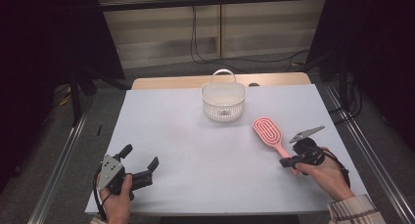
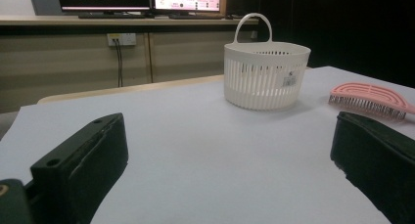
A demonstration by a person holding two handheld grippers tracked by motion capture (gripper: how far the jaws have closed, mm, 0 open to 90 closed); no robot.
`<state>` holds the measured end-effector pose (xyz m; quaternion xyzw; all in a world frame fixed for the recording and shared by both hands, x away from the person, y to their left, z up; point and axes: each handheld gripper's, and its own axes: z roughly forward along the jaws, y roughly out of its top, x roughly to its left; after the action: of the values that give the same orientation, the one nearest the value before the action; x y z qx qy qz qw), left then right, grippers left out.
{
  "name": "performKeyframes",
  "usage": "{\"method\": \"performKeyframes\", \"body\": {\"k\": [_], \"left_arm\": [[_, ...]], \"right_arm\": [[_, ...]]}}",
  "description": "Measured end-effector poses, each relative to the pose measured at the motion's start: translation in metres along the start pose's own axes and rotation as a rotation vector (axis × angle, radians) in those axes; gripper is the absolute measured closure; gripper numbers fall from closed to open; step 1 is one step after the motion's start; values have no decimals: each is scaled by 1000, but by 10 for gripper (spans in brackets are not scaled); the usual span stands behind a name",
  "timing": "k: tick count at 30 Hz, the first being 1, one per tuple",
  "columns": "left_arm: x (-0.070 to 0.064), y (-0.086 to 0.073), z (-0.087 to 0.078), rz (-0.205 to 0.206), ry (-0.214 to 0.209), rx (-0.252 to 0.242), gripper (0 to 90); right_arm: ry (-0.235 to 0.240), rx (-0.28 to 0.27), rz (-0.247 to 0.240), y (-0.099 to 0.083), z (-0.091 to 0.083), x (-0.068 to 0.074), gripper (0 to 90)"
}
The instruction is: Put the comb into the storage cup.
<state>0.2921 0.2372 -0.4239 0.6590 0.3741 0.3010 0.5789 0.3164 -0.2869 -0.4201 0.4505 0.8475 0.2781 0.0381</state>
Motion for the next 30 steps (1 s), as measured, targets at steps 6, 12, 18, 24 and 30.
{"method": "performKeyframes", "body": {"k": [6,12,18,24,30], "left_arm": [[0,0,0,3,3,0,7],[0,0,0,1,3,0,7],[0,0,-1,2,3,1,7],[0,0,0,2,2,1,7],[-1,-1,1,-7,-6,0,7]], "right_arm": [[-5,-3,-3,-2,-4,-2,900],[-14,2,-5,-5,-5,-4,900],[-16,4,-5,-8,-7,-6,900],[-18,4,7,-11,-8,-9,900],[-30,3,10,-12,-8,-10,900]]}}
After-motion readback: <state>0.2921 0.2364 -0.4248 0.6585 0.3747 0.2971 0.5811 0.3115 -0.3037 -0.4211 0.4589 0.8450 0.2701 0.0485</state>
